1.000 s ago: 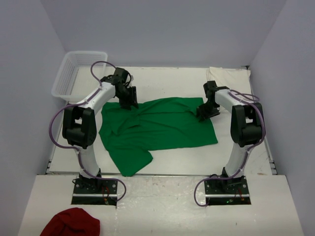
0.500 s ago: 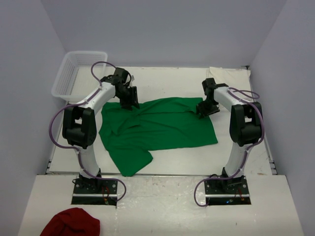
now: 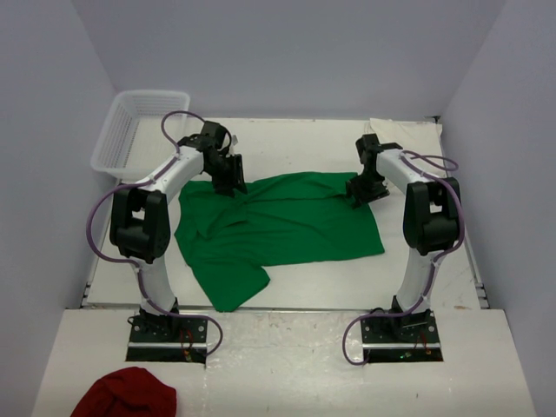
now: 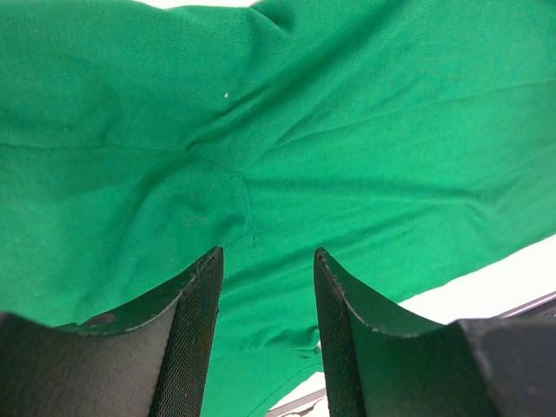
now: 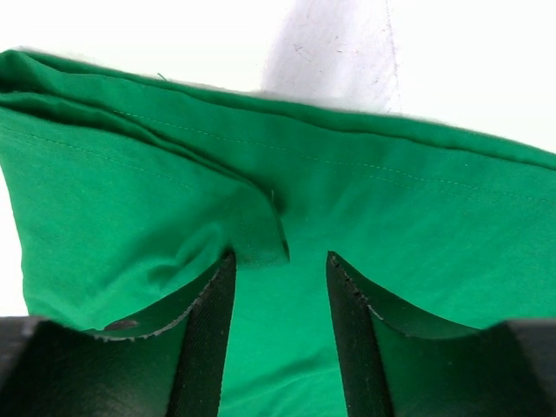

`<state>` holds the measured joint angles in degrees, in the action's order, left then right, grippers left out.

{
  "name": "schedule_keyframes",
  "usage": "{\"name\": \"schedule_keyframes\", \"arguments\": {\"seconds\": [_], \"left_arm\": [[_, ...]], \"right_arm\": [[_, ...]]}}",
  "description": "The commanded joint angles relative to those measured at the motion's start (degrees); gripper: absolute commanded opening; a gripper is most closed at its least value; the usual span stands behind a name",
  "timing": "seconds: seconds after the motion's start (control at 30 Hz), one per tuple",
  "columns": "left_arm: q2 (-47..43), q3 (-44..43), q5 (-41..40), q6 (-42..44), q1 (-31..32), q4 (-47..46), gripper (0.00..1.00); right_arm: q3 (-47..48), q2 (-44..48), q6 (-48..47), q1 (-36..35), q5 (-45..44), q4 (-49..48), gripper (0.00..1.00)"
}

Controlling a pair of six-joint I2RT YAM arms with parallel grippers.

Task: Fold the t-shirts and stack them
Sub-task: Fold the flattened tshirt in 1/3 of the way

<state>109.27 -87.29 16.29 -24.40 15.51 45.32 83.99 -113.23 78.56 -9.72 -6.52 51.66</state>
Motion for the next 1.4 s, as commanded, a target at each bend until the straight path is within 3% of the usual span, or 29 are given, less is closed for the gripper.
{"name": "schedule_keyframes", "arguments": {"seconds": [0.0, 0.17, 0.23, 0.37, 0.4, 0.5, 0.67, 0.7, 1.1, 1.37], "left_arm": [[-2.9, 0.5, 1.6, 0.7, -0.2, -1.4, 0.48], [-2.8, 0.5, 1.7, 0.7, -0.3, -1.6, 0.48], [-2.7, 0.5, 1.8, 0.6, -0.3, -1.5, 0.48], [-2.6, 0.1, 2.0, 0.6, -0.3, -1.4, 0.48], [-2.7, 0.1, 2.0, 0.6, -0.3, -1.4, 0.48], [-2.8, 0.2, 2.2, 0.6, -0.5, -1.2, 0.48], [-3.1, 0.4, 2.1, 0.6, -0.8, -1.5, 0.48], [-3.1, 0.4, 2.2, 0.7, -0.9, -1.3, 0.48], [-3.3, 1.0, 2.6, 0.6, -1.1, -1.6, 0.48], [-3.5, 0.7, 2.8, 0.8, -1.7, -1.2, 0.48]], "right_arm": [[0.8, 2.0, 0.9, 0.0, -2.0, 1.9, 0.48], [1.7, 0.8, 0.0, 0.7, -2.4, 1.3, 0.50], [2.2, -1.3, 0.1, 1.0, -1.0, 1.1, 0.46], [3.4, -2.0, 1.1, 0.8, -1.7, 1.0, 0.34], [3.6, -2.1, 1.3, 0.8, -1.8, 1.3, 0.22], [5.2, -3.0, 1.1, 0.9, -1.5, 1.9, 0.07], [7.5, -4.1, 0.1, 0.9, -2.6, 2.7, 0.06], [7.7, -4.2, -0.2, 1.0, -3.1, 2.8, 0.00], [10.3, -1.6, -1.0, 2.9, -9.3, 9.1, 0.00], [8.6, -3.0, -2.6, 3.7, -8.2, 10.0, 0.03]]}}
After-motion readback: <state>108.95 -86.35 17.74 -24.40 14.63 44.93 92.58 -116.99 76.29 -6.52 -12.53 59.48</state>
